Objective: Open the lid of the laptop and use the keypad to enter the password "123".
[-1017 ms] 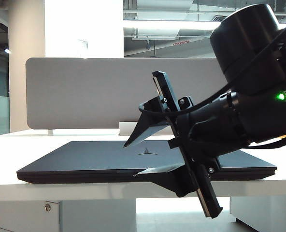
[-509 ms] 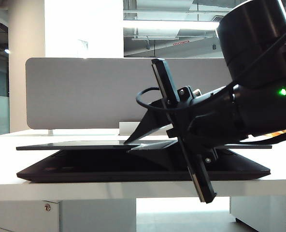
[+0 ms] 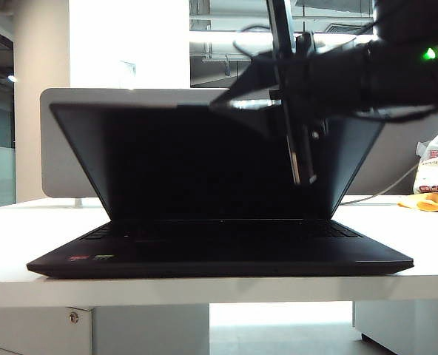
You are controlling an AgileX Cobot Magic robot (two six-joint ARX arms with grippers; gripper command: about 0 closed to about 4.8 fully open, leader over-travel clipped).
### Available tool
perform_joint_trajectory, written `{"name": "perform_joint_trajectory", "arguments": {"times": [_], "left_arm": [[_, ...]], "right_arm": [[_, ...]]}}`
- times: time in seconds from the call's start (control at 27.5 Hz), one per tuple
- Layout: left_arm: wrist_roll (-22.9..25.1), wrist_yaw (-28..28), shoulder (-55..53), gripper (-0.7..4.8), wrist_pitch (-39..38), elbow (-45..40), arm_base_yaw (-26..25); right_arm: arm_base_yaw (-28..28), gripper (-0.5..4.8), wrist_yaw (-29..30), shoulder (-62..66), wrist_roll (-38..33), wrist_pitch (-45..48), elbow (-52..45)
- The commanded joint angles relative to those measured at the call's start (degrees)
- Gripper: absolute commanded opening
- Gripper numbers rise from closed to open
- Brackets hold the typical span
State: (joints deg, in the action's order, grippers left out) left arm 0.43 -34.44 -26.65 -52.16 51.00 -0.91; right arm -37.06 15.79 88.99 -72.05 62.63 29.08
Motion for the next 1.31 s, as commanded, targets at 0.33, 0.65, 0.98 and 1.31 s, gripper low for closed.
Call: {"name": "perform_joint_trajectory", "arguments": {"times": [0.33,0.65,0.98,1.31], "left_arm": [[0.24,0.44,0.0,-0.04,-0.7,0.28,0.07],[1.68,2.54,0.02,-0.04,-3.54,0.26,0.07],[1.75,2.73,0.0,-0.04,-3.48,0.26,0.07],[0.66,-1.64,0.0,-0.04,-3.5,0.28,0.07]], "right_arm": [[-4.57,-0.06,14.71,-1.11,0.87,-1.55,2.49],[-6.03,-0.05,2.29,-9.79,28.72,-40.33,2.62],[-1.68,-0.05,-11.06,-15.65,43.15,-51.1,3.58],[-0.59,-0.05,-17.38,-15.63,51.17,-57.29,10.08]]}}
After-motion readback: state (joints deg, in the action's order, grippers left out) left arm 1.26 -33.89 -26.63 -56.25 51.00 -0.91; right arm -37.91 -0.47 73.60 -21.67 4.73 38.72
